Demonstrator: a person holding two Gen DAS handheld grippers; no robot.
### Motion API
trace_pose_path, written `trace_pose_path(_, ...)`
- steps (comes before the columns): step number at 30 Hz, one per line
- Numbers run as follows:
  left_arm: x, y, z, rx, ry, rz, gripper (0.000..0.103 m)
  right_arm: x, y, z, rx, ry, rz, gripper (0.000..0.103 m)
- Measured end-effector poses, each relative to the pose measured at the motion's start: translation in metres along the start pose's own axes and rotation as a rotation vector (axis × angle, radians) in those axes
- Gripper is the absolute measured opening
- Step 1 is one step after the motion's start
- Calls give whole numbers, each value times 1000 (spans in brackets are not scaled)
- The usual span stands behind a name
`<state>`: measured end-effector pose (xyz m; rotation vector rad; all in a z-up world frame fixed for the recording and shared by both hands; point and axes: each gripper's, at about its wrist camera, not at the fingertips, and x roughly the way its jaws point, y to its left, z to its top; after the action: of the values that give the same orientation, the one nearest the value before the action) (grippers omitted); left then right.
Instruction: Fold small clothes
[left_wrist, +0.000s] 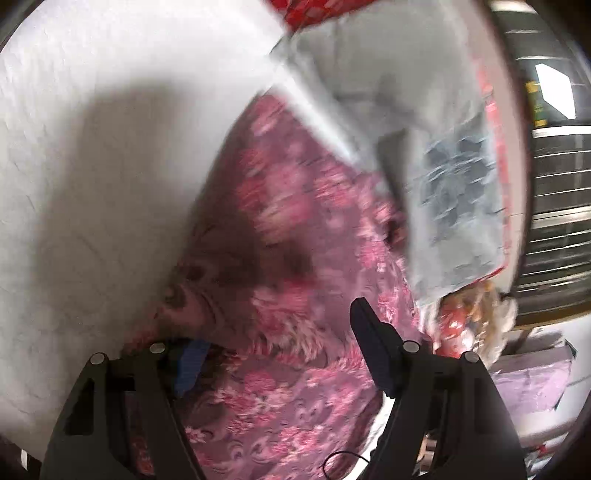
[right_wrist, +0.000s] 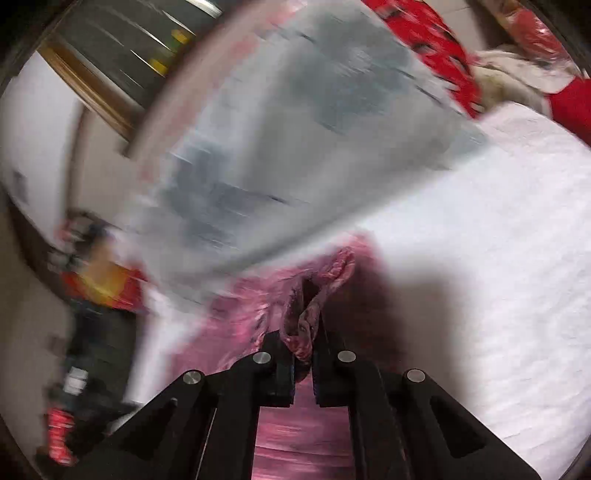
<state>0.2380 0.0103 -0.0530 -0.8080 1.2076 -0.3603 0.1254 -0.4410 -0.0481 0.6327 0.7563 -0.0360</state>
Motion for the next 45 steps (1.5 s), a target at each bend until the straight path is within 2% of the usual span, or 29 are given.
trace_pose_path(1, 4, 0, -2, 14, 6, 21, 71, 7, -5, -6, -5, 51, -31, 8)
trace_pose_path(2, 1, -5, -6, 53, -6, 35, 71, 0, -5, -9, -11, 30, -29, 8)
trace_pose_path(4, -9, -13, -16, 99, 0, 48, 71, -26, 3, -11, -33, -46, -46, 18)
trace_pose_path(6, -21, -21, -26, 134, -9, -16, 71, -51, 12, -10, -58, -127, 33, 18)
trace_pose_path(8, -26, -30, -34, 186, -32, -13, 76, -61, 22, -12, -82, -160, 86, 22)
trace_pose_path(9, -23, -33, -36, 207, -44, 9, 81, -53, 25, -16, -103, -122, 97, 25)
trace_pose_path(10, -14, -33, -36, 218, -47, 49, 81, -47, 24, -19, -113, -90, 85, 27)
trace_pose_path(11, -1, -31, -34, 211, -23, 100, 81, -30, 16, -25, -118, -6, 49, 28)
trace_pose_path(12, 18, -24, -34, 199, 30, 141, 80, -4, 10, -34, -110, 138, 17, 29)
trace_pose_path(13, 22, -24, -34, 218, 26, 162, 80, 0, 9, -36, -113, 148, 22, 28)
trace_pose_path(14, 20, -31, -38, 257, 16, 183, 80, -10, 13, -36, -133, 96, 24, 27)
trace_pose_path(16, 9, -42, -45, 294, 40, 208, 80, -25, 23, -33, -149, 164, -22, 30)
trace_pose_path(18, -7, -42, -53, 305, 76, 170, 80, -46, 25, -39, -189, 200, -27, 36)
trace_pose_path(19, -19, -38, -60, 311, 94, 170, 80, -55, 24, -46, -216, 215, -41, 45)
trace_pose_path(20, -25, -34, -64, 314, 102, 179, 80, -64, 22, -52, -235, 223, -47, 53)
trace_pose_path(23, -36, 0, -89, 265, 127, 241, 81, -79, -6, -100, -298, 297, -91, 58)
trace_pose_path(24, -28, 11, -96, 244, 170, 264, 80, -85, -14, -118, -334, 294, -109, 58)
trace_pose_path(25, -20, 25, -104, 221, 229, 284, 80, -93, -9, -125, -369, 253, -110, 58)
trace_pose_path(26, -19, 34, -111, 206, 247, 277, 80, -100, -8, -130, -381, 251, -123, 58)
trace_pose_path(27, -25, 35, -116, 201, 239, 264, 80, -106, -7, -134, -375, 261, -137, 57)
trace_pose_path(30, -55, 41, -124, 197, 209, 215, 80, -140, -16, -143, -291, 246, -70, 58)
trace_pose_path(33, -79, 57, -133, 202, 195, 220, 80, -165, -36, -158, -243, 237, -83, 64)
trace_pose_path(39, -76, 102, -171, 179, 350, 281, 80, -198, -97, -192, -29, 258, -99, 66)
trace_pose_path(42, -60, 104, -181, 194, 377, 327, 80, -204, -116, -205, 43, 267, -62, 66)
trace_pose_path(45, -42, 89, -192, 269, 375, 415, 81, -198, -120, -214, 74, 287, -36, 66)
